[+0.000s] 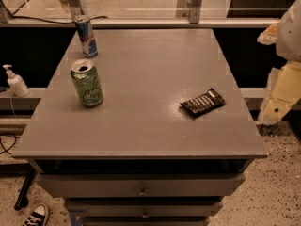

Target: Pick redbull can

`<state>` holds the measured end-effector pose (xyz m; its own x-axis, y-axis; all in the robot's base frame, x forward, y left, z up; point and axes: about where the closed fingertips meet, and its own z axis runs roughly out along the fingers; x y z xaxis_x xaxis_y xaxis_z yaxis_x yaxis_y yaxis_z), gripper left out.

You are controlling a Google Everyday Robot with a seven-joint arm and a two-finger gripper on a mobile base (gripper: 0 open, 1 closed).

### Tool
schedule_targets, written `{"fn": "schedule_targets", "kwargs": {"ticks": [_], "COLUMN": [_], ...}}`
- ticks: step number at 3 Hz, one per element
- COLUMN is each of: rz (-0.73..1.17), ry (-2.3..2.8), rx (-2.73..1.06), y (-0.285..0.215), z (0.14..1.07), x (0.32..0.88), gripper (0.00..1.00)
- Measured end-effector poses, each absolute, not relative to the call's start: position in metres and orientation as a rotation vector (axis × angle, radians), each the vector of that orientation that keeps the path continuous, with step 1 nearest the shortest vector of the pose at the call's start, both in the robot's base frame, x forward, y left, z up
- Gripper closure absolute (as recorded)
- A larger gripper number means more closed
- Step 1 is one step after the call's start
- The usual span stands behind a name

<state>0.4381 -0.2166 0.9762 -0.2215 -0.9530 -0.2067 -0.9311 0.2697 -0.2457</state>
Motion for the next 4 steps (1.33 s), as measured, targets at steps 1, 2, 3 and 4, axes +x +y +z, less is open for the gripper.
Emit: {"fn": "schedule_targets", "kwargs": {"ticks": [1, 2, 3, 4], "rz": [-0.099, -0.113, -0.038, 0.068], "ry": [2.232, 2.194, 2.131, 2.065], "rx": [-1.724, -1.739, -1.7, -1.614], "y": [-0.217, -0.218, -0.194, -0.151], "z": [0.976, 0.976, 0.96, 0.95], "x": [0.438, 0.456, 0.492, 0.531], "gripper": [0.0, 0.0, 0.0, 0.0]}}
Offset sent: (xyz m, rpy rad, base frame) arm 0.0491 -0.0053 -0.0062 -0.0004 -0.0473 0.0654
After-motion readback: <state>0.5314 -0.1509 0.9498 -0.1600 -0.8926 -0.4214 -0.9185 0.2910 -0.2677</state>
